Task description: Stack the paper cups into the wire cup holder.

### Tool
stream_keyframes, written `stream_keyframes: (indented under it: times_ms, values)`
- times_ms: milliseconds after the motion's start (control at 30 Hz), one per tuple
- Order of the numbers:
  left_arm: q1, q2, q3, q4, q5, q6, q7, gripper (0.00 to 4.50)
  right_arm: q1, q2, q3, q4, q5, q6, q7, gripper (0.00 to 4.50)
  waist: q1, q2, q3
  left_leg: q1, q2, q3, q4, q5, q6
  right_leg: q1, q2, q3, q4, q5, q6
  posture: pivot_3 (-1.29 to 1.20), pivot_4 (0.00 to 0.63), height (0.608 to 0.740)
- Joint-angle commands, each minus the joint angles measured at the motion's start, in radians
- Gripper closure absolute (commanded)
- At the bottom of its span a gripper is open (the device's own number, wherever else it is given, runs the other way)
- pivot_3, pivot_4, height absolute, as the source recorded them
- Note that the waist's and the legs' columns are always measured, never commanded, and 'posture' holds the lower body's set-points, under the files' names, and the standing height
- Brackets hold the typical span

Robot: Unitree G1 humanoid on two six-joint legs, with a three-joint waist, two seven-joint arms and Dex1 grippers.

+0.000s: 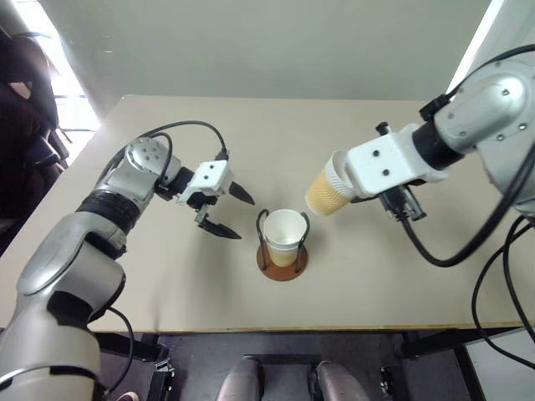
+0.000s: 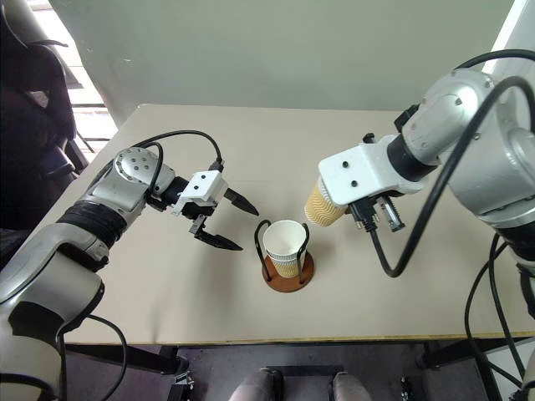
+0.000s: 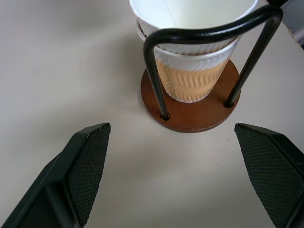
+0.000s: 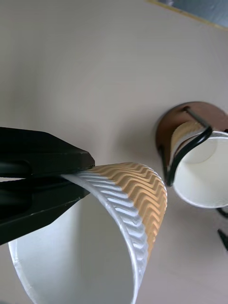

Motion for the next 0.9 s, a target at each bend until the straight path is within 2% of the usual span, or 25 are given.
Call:
stream_keyframes:
  times_ms: [33, 300, 900]
  values:
    - [-0.012, 0.019, 0.026, -0.014, 0.004, -0.01, -0.029, 0.0, -0.019, 0.051, -0.003, 0.011, -0.043, -0.006, -0.001, 4.47, -0.001, 0.0, 0.0, 0.0, 0.0, 0.0, 0.0, 0.0, 0.0, 0.0, 0.0, 0.0, 0.0, 0.0, 0.0, 0.0, 0.15, 0.74]
    - [-0.001, 0.025, 0.033, -0.007, 0.015, -0.014, -0.029, 0.0, -0.045, 0.16, 0.0, 0.051, -0.077, -0.017, 0.006, 4.47, -0.003, 0.0, 0.0, 0.0, 0.0, -0.001, 0.001, 0.0, 0.0, 0.0, 0.0, -0.001, 0.001, -0.001, -0.002, 0.0, 0.15, 0.74]
    - [-0.026, 0.008, 0.041, 0.002, 0.036, -0.006, -0.029, 0.0, -0.011, 0.167, -0.001, -0.001, -0.029, 0.058, 0.006, 4.47, -0.003, 0.0, 0.0, 0.0, 0.0, 0.0, 0.001, 0.001, -0.001, 0.0, 0.0, -0.001, 0.002, -0.005, -0.009, 0.0, 0.15, 0.74]
